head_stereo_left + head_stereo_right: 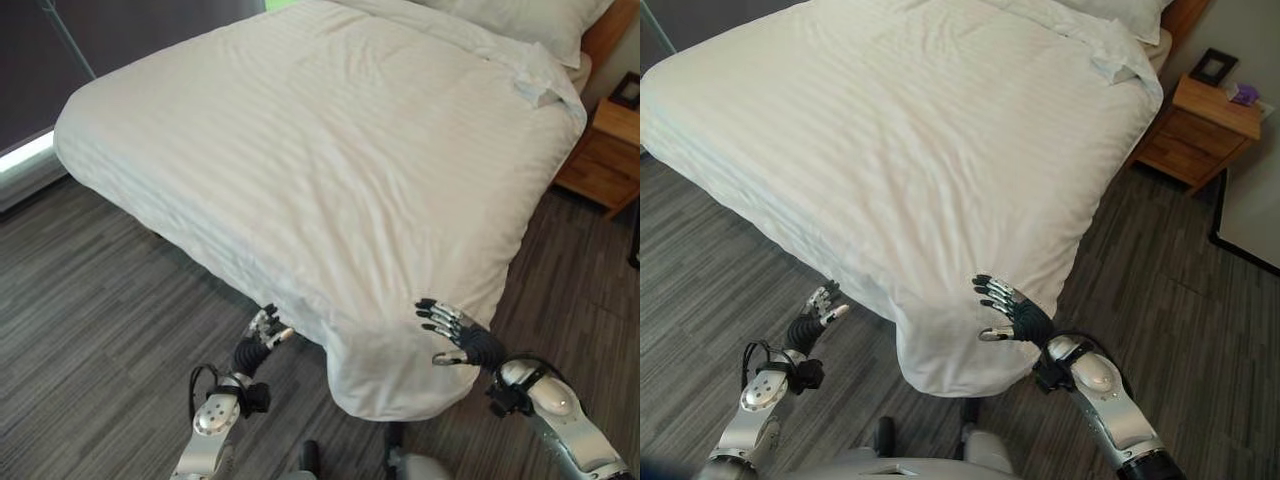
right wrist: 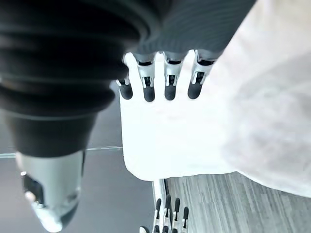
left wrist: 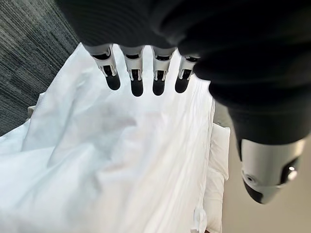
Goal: Making the bed.
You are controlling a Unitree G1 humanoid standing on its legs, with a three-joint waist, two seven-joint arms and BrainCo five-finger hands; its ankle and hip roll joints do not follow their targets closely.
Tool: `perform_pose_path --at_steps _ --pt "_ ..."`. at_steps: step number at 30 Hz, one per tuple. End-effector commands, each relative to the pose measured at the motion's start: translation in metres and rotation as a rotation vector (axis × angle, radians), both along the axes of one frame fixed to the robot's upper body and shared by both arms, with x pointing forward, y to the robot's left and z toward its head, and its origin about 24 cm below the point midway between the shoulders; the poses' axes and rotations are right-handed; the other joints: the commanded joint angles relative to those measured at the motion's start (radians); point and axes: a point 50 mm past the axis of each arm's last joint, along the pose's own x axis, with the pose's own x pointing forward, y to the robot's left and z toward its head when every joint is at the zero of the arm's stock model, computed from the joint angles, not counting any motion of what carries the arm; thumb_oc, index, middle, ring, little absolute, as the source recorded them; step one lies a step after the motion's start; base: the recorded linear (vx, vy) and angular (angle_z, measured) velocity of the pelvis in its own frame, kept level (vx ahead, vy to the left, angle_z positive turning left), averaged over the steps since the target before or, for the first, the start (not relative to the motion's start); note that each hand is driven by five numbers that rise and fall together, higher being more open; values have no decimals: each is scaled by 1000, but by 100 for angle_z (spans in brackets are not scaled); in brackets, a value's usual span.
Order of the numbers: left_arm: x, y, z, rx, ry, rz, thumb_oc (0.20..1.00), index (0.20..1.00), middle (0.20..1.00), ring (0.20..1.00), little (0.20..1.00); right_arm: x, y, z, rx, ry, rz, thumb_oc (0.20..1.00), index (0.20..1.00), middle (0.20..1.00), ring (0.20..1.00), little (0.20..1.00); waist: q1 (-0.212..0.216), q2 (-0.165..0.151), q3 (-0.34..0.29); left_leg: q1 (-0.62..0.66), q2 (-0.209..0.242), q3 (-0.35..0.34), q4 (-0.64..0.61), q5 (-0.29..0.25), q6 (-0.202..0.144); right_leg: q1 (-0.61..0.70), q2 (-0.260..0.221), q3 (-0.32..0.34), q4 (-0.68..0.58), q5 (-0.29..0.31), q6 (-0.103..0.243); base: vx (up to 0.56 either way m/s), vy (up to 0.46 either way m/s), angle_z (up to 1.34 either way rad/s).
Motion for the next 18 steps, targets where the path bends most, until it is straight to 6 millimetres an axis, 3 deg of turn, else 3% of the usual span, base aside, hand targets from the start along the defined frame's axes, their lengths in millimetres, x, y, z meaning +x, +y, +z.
perform_pose_path --at_steps 1,5,6,8,9,10,12,15,18 --pt "23 0 24 50 -141 -13 1000 1000 1000 1000 1000 8 3 29 4 -150 42 1000 1000 1000 1000 1000 14 19 36 -45 -21 -12 6 24 45 102 -31 -14 36 -9 44 -15 78 -10" --pt "33 -3 34 69 -185 -34 1000 1000 1000 1000 1000 12 7 35 -12 -189 41 1000 1000 1000 1000 1000 5 33 73 -51 -22 16 6 27 59 32 -38 17 116 18 59 -129 95 -16" --pt "43 -3 43 113 -215 -48 1000 1000 1000 1000 1000 14 9 37 -14 -205 29 1000 1000 1000 1000 1000 2 50 110 -58 -6 40 6 40 71 -18 -20 16 253 -17 62 -226 139 -79" --pt "45 -2 44 124 -216 -48 1000 1000 1000 1000 1000 14 9 36 -19 -207 34 1000 1000 1000 1000 1000 2 53 108 -62 -1 49 6 47 72 -20 -12 8 279 -34 57 -138 116 -112" --pt "45 2 47 137 -227 -36 1000 1000 1000 1000 1000 13 11 36 -38 -210 50 1000 1000 1000 1000 1000 11 72 106 -57 21 83 6 52 80 -26 0 -70 415 -98 38 -74 91 -79" --pt "44 2 47 137 -227 -35 1000 1000 1000 1000 1000 13 11 36 -38 -209 50 1000 1000 1000 1000 1000 11 70 105 -58 19 83 6 51 80 -31 -2 -69 423 -103 38 -127 136 -38" --pt "41 5 48 106 -231 -13 1000 1000 1000 1000 1000 13 13 37 -31 -210 64 1000 1000 1000 1000 1000 20 69 93 -45 22 139 12 50 85 -2 16 -155 527 -169 26 -104 51 -64" --pt "38 6 45 99 -224 -5 1000 1000 1000 1000 1000 13 13 38 -39 -215 69 1000 1000 1000 1000 1000 30 58 78 -65 16 158 19 58 82 43 40 -160 459 -201 11 -96 -55 -47" --pt "29 2 33 45 -184 2 1000 1000 1000 1000 1000 12 12 45 -67 -246 108 1000 1000 1000 1000 1000 63 44 37 -120 0 171 26 99 52 180 95 -114 141 -218 -36 -132 -108 -15"
